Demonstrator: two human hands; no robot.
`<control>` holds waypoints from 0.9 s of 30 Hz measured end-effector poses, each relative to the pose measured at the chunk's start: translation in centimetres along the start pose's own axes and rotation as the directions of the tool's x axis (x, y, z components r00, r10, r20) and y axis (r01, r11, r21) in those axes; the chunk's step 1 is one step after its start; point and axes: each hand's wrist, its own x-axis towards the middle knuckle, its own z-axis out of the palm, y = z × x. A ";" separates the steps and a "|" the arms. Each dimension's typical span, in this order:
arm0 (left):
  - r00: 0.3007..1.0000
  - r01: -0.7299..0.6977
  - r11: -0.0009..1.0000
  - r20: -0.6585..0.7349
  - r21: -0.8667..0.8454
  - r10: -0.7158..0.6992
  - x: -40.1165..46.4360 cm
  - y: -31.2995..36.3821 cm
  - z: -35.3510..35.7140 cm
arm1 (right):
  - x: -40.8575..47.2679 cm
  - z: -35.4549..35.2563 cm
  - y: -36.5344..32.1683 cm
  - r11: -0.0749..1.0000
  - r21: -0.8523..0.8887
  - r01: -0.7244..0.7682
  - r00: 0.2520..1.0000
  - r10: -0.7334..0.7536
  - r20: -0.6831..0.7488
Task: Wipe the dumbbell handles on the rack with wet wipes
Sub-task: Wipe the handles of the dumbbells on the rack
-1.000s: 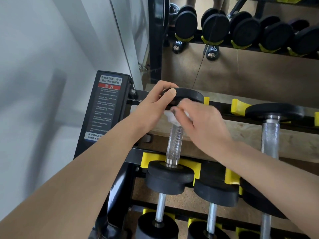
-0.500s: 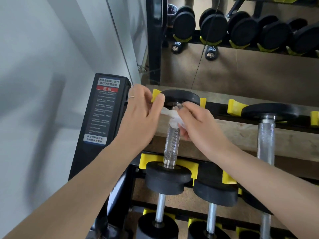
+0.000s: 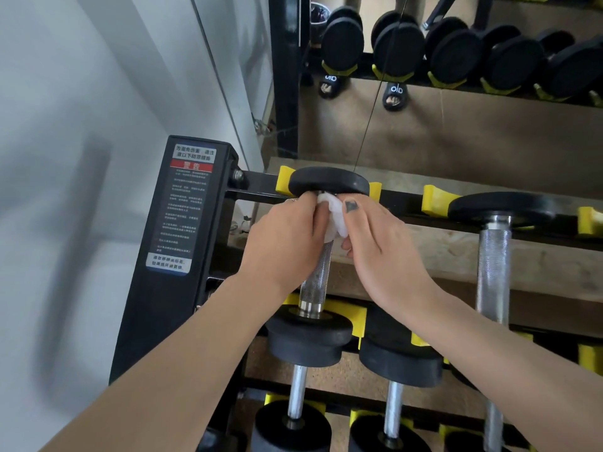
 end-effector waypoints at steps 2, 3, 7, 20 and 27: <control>0.999 0.002 0.999 0.039 -0.032 -0.001 0.2 -0.3 -0.2 | 0.1 -0.2 0.5 0.991 -0.113 0.071 0.995 -0.077 -0.057; 0.997 -0.003 0.999 0.073 -0.048 0.006 0.2 -0.5 -0.2 | 0.2 -0.2 0.8 0.993 -0.110 0.042 0.996 -0.050 -0.073; 0.980 0.036 0.996 0.200 -0.077 -0.020 -1.0 -1.6 -0.4 | 0.8 1.4 0.7 0.826 0.350 -0.441 0.893 0.441 0.085; 0.927 0.099 0.991 0.371 -0.090 -0.058 0.8 -0.6 -2.3 | 1.1 1.6 0.6 0.138 0.806 -0.576 0.765 0.438 0.472; 0.951 0.266 0.962 0.179 -0.064 -0.252 1.5 1.8 2.0 | 1.8 2.1 0.6 0.232 0.767 -0.599 0.767 0.444 0.464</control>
